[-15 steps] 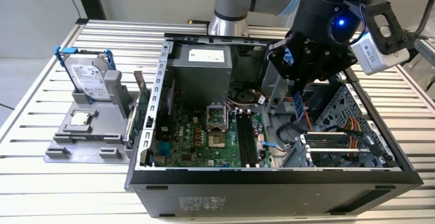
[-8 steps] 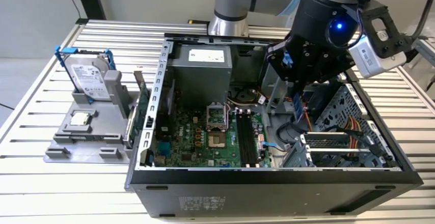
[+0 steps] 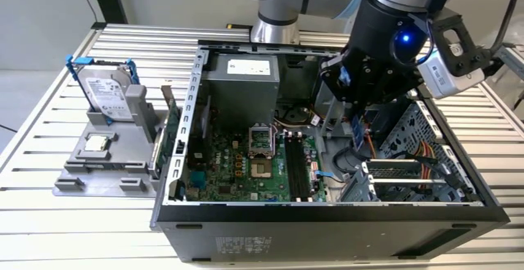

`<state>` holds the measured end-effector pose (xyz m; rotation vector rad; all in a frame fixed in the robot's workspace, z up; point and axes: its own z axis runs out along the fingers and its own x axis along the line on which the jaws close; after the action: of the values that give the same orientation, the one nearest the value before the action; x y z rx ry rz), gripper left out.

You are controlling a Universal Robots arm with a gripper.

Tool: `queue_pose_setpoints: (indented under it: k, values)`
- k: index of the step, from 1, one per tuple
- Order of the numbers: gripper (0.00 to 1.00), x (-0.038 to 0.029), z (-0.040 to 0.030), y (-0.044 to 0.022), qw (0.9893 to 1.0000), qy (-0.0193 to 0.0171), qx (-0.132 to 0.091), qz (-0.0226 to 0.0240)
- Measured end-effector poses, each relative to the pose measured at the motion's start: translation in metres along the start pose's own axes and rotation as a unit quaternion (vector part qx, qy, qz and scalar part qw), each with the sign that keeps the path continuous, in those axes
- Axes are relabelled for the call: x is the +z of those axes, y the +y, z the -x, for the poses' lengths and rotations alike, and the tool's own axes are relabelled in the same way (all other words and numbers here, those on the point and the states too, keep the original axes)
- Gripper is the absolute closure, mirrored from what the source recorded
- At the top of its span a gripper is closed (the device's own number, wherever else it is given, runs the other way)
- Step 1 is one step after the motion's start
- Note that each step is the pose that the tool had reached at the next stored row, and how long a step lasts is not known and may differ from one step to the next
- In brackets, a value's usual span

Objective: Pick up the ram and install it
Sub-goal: 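Insert the ram into the slot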

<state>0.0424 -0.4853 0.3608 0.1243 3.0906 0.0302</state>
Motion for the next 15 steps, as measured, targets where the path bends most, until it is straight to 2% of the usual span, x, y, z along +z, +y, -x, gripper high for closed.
queue_pose_setpoints:
  k: [2,8,15]
  values:
    - [1.0,0.0013,-0.0003,-0.0001,1.0,0.0002,-0.008,0.0004]
    - [1.0,0.0059,-0.0027,-0.0004,1.0,0.0004,-0.009,0.0005]
    - [1.0,0.0155,-0.0052,0.0006,1.0,0.001,-0.009,0.0001]
